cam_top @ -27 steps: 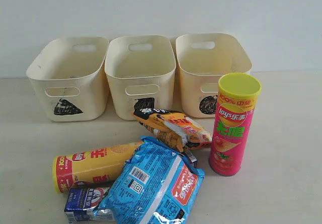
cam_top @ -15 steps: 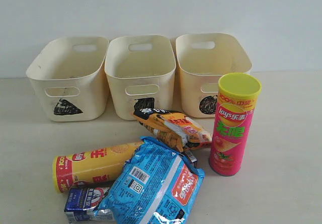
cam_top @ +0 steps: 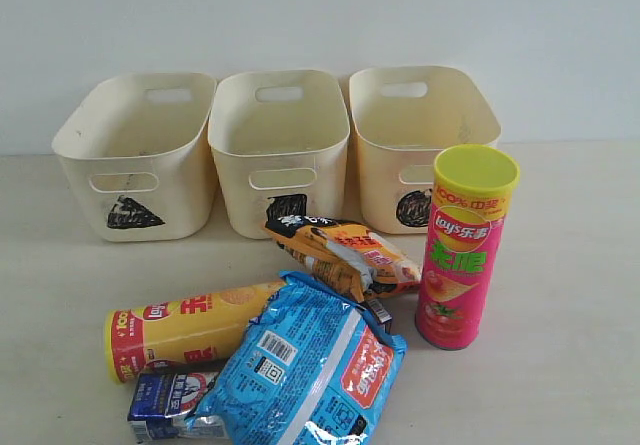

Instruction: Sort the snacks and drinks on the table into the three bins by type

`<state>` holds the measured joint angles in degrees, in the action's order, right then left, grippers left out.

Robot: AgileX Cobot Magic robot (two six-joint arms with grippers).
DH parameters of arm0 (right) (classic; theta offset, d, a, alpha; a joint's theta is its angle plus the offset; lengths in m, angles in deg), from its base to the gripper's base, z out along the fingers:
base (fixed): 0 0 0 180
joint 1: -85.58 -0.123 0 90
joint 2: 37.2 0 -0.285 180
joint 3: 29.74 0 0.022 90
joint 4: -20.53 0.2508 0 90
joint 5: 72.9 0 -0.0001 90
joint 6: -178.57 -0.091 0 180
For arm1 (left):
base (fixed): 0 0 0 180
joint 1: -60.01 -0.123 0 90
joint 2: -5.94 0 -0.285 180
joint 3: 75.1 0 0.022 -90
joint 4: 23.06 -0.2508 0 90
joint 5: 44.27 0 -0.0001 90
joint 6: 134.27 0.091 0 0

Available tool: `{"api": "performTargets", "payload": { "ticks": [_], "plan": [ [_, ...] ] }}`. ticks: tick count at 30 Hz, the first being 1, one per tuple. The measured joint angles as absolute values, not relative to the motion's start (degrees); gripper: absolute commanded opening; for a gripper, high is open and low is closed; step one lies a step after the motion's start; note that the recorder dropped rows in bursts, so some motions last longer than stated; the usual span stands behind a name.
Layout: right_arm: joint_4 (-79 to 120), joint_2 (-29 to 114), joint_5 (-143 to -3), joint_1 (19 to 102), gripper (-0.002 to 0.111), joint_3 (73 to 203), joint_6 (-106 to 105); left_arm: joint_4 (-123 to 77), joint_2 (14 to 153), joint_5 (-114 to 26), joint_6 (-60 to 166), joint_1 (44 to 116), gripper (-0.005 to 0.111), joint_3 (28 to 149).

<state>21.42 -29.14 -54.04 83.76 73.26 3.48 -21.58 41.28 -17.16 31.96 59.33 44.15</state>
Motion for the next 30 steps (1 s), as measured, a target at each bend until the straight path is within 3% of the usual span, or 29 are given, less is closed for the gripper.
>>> {"api": "performTargets", "payload": {
  "ticks": [13, 30],
  "plan": [
    [21.42, -29.14, -54.04, 83.76, 0.0, 73.26, 3.48, -42.58, 69.37, -17.29, 22.44, 59.33, 0.004, 57.91],
    [21.42, -29.14, -54.04, 83.76, 0.0, 73.26, 3.48, -75.98, 85.59, -27.7, -2.41, 60.32, 0.004, 67.8]
  ]
}}
